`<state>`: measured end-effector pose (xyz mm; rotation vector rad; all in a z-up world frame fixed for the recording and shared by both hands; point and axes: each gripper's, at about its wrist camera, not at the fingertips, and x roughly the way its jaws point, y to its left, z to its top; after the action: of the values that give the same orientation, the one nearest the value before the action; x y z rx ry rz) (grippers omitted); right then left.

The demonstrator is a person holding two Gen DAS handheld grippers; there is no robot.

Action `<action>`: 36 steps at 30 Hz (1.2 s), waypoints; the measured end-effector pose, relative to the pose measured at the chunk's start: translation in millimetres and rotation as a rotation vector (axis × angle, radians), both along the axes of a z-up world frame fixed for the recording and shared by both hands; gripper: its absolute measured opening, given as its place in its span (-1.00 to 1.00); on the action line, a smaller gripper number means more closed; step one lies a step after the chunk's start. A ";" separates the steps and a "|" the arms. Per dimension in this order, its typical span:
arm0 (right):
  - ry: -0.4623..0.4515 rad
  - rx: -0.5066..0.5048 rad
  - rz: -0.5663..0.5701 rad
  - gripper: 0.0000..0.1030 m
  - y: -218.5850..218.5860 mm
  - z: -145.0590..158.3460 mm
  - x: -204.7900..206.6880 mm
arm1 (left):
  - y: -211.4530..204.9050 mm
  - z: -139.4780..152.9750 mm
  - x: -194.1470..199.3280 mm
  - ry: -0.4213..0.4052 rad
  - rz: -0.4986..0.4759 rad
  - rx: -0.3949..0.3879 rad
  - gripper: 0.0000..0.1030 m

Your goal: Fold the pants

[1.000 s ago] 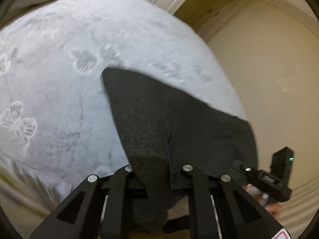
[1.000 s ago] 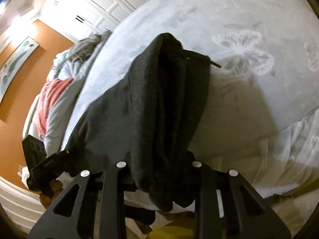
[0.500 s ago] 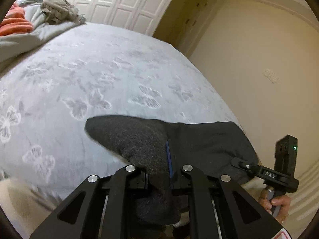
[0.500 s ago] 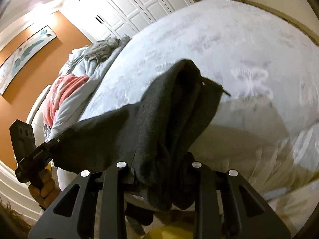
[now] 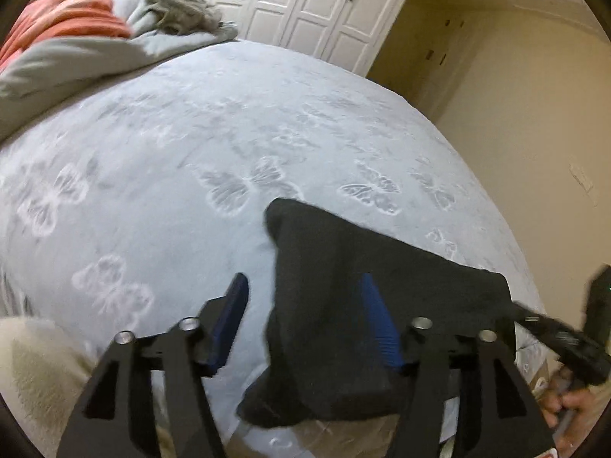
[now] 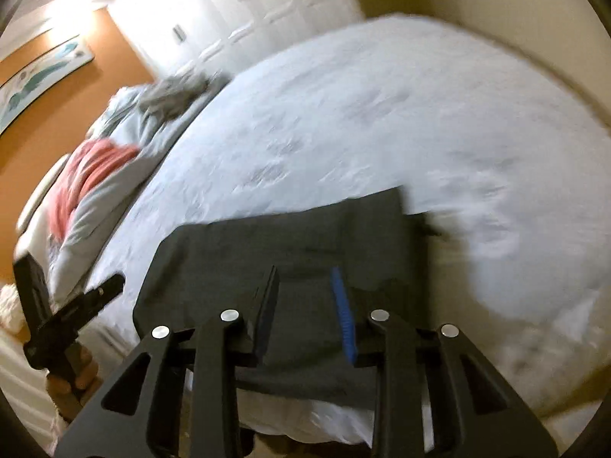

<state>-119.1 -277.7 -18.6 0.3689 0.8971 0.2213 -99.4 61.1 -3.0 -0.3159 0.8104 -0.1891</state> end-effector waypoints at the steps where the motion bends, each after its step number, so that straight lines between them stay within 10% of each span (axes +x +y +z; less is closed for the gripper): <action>1: 0.053 -0.017 -0.015 -0.51 -2.5 -16.0 13.1 | -3.9 0.2 0.7 0.002 -0.008 0.010 0.17; 3: 0.107 0.012 -0.078 -0.94 -14.5 -35.7 28.0 | -10.8 -8.0 6.8 0.021 -0.013 0.042 0.17; 7: 0.044 0.018 -0.059 -0.80 -0.9 -0.1 21.3 | -10.3 -25.3 7.1 0.079 -0.020 0.047 0.17; 15: 0.064 -0.026 0.376 -0.70 133.8 26.6 58.4 | 9.5 -63.5 -16.5 0.238 -0.005 -0.060 0.17; 19: 0.083 -0.193 0.453 0.46 209.8 17.4 94.1 | 9.8 -67.7 -21.3 0.221 -0.038 -0.093 0.17; 23: 0.143 -0.433 0.533 0.41 274.9 -18.6 127.2 | 6.2 -70.9 -25.2 0.201 -0.072 -0.061 0.16; 24: 0.166 -0.504 0.532 -0.21 286.3 -30.4 132.0 | 5.9 -72.1 -25.8 0.198 -0.079 -0.052 0.16; 26: 0.168 -0.620 0.531 -0.48 295.3 -47.7 135.3 | 7.0 -73.6 -25.6 0.195 -0.083 -0.051 0.16; 32: 0.046 -0.367 0.427 -0.73 266.7 11.4 126.6 | 12.6 -83.2 -19.1 0.225 -0.100 -0.087 0.17; 36: 0.159 -0.404 0.420 -0.57 281.0 -47.0 153.2 | 9.1 -82.1 -14.8 0.219 -0.104 -0.061 0.14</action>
<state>34.1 3.3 -65.5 -0.1849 1.1450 0.3915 -114.2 70.2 -85.1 -0.3564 1.0406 -0.2804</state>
